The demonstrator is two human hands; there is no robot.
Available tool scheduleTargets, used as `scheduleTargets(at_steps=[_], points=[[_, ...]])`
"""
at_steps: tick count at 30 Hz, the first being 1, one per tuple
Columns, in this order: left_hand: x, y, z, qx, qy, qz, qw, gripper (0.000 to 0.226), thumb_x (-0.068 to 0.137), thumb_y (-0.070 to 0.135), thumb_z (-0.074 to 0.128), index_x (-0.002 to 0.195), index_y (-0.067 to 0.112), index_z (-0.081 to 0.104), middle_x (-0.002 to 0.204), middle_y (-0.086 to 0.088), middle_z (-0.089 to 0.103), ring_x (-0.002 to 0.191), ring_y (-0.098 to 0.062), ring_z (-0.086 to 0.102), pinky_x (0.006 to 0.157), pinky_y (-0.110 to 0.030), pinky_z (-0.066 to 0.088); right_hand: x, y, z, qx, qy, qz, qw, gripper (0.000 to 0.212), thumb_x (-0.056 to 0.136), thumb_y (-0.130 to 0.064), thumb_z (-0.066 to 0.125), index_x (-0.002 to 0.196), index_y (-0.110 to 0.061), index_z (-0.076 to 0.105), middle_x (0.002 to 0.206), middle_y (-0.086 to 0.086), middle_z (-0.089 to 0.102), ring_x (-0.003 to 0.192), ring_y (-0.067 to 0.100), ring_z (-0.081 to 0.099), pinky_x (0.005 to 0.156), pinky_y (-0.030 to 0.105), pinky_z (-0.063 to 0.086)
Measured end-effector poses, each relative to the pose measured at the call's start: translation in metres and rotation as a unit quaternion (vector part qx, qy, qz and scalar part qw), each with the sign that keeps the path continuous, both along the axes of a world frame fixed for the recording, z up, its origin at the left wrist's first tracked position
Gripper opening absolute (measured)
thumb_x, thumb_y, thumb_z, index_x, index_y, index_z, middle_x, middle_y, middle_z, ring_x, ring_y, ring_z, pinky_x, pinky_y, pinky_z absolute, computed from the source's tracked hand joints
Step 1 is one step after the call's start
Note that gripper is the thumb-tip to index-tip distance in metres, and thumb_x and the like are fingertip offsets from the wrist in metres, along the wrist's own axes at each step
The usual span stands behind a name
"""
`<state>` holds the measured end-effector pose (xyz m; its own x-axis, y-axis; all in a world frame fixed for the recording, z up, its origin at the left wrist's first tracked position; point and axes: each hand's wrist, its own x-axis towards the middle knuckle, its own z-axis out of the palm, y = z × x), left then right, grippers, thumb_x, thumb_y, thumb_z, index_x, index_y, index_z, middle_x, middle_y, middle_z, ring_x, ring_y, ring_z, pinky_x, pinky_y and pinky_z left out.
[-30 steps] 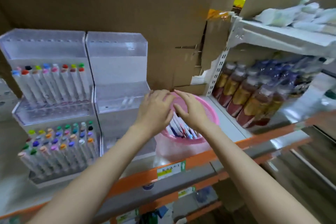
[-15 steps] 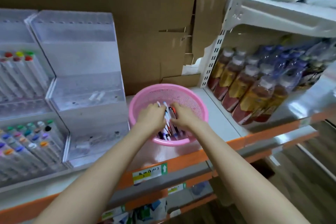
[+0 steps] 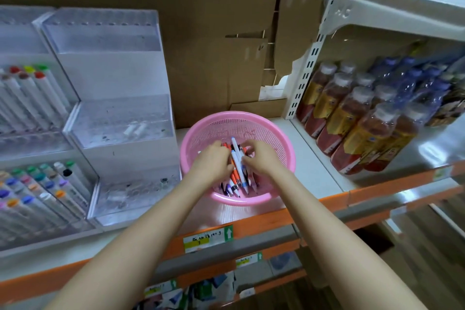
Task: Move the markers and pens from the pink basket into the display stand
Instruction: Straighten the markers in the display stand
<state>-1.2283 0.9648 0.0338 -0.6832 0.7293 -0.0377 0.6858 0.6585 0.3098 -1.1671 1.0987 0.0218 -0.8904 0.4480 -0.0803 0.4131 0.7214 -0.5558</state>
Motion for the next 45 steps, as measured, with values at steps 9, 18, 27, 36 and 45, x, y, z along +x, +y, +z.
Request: scheduleTargets(at_steps=[9, 18, 27, 36, 45], points=[[0.002, -0.005, 0.001, 0.07, -0.064, 0.053, 0.994, 0.032, 0.083, 0.015, 0.071, 0.111, 0.014, 0.058, 0.107, -0.006, 0.061, 0.088, -0.019, 0.061, 0.076, -0.028, 0.053, 0.007, -0.002, 0.005, -0.055, 0.08, -0.023, 0.995, 0.047, 0.069, 0.006, 0.071, 0.111, -0.014, 0.063, 0.108, 0.006, 0.065, 0.094, 0.023, 0.063, 0.075, 0.032, 0.051], [-0.001, -0.007, 0.004, 0.09, -0.138, 0.085, 0.983, 0.045, 0.075, 0.019, 0.08, 0.112, 0.014, 0.055, 0.099, -0.002, 0.062, 0.088, -0.02, 0.063, 0.076, -0.031, 0.054, 0.005, -0.004, 0.0, -0.04, 0.011, -0.037, 0.998, 0.037, 0.068, -0.024, 0.084, 0.087, -0.016, 0.053, 0.083, 0.004, 0.062, 0.081, 0.024, 0.061, 0.062, 0.029, 0.043], [-0.01, -0.007, 0.008, 0.072, -0.208, 0.113, 0.969, 0.05, 0.067, 0.02, 0.086, 0.105, 0.011, 0.055, 0.099, -0.005, 0.065, 0.089, -0.022, 0.064, 0.08, -0.038, 0.055, 0.004, -0.002, 0.006, -0.16, -0.005, -0.031, 0.987, 0.029, 0.073, -0.006, 0.079, 0.098, -0.005, 0.067, 0.087, 0.012, 0.065, 0.075, 0.024, 0.065, 0.061, 0.031, 0.058], [-0.009, -0.003, 0.007, 0.041, -0.21, 0.107, 0.971, 0.03, 0.072, 0.026, 0.081, 0.089, 0.007, 0.065, 0.077, -0.005, 0.064, 0.062, -0.012, 0.055, 0.052, -0.022, 0.041, 0.002, -0.002, 0.003, -0.037, -0.02, -0.034, 0.999, 0.016, 0.073, -0.01, 0.075, 0.088, -0.006, 0.071, 0.084, 0.007, 0.068, 0.075, 0.02, 0.061, 0.06, 0.024, 0.043], [-0.016, -0.002, 0.002, 0.058, -0.277, 0.107, 0.953, 0.02, 0.071, 0.014, 0.078, 0.085, 0.001, 0.073, 0.072, -0.011, 0.07, 0.061, -0.015, 0.063, 0.062, -0.03, 0.055, 0.004, -0.001, 0.002, -0.037, -0.017, -0.037, 0.998, 0.013, 0.076, -0.009, 0.07, 0.089, -0.007, 0.07, 0.079, 0.003, 0.062, 0.067, 0.013, 0.052, 0.05, 0.019, 0.035]])
